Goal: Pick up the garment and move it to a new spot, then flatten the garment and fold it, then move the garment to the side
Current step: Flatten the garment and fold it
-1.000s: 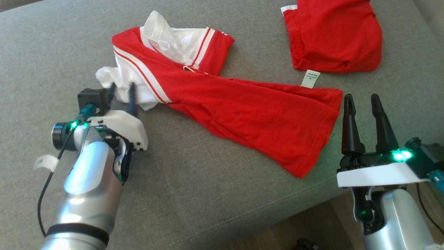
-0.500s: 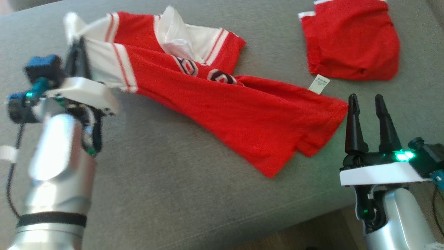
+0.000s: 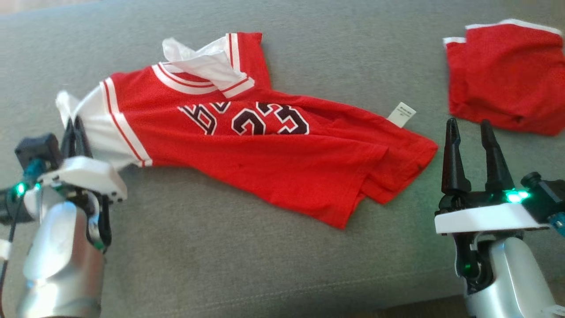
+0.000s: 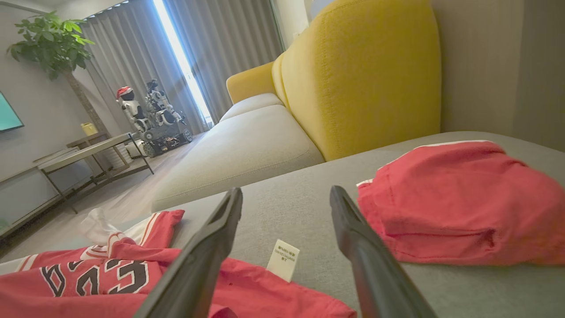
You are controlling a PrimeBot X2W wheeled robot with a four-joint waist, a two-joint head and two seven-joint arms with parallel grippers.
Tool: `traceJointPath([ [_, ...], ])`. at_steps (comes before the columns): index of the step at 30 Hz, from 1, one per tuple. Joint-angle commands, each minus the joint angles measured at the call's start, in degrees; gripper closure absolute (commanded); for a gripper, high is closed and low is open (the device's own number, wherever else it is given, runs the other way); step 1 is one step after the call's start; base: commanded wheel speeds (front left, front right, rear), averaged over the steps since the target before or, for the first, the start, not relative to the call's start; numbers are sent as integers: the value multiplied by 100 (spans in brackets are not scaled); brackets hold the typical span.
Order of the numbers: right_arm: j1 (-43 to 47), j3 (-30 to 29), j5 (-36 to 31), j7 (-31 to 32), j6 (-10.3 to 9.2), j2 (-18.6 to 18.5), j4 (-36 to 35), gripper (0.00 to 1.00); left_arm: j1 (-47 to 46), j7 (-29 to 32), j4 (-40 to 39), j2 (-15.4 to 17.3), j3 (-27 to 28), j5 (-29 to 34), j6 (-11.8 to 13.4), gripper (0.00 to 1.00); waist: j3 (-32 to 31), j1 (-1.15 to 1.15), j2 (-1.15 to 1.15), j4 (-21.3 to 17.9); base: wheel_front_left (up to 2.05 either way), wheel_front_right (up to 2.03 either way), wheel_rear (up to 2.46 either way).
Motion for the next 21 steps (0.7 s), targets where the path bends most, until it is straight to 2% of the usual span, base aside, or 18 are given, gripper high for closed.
traceJointPath([
  [1,-192,132,-42,13,20,-37,-145,0,-117,-50,-135,195,187,-21,32,100,-12,0,0,89,0,0,0],
  [4,-204,175,-71,49,20,-37,-126,0,-38,-47,-33,106,164,-78,21,100,-10,0,0,173,0,0,0],
  [5,-205,181,-77,56,20,-37,-118,0,-36,-49,-20,68,162,-96,23,82,-15,0,0,198,0,0,0],
  [6,-206,186,-77,63,20,-37,-111,0,-40,-53,-27,33,158,-103,29,0,-22,0,0,218,0,0,0],
  [10,-201,196,-75,95,20,-37,-102,0,-77,-65,-225,-99,162,-116,10,0,-60,0,0,301,0,0,0],
  [14,-248,269,-108,127,20,-37,-135,0,57,-68,-902,-300,223,-51,-8,0,-94,0,0,427,0,0,0],
  [21,-711,702,-475,482,20,-37,-238,0,642,-69,-2085,-756,204,-47,-264,0,-75,0,0,907,0,0,0],
])
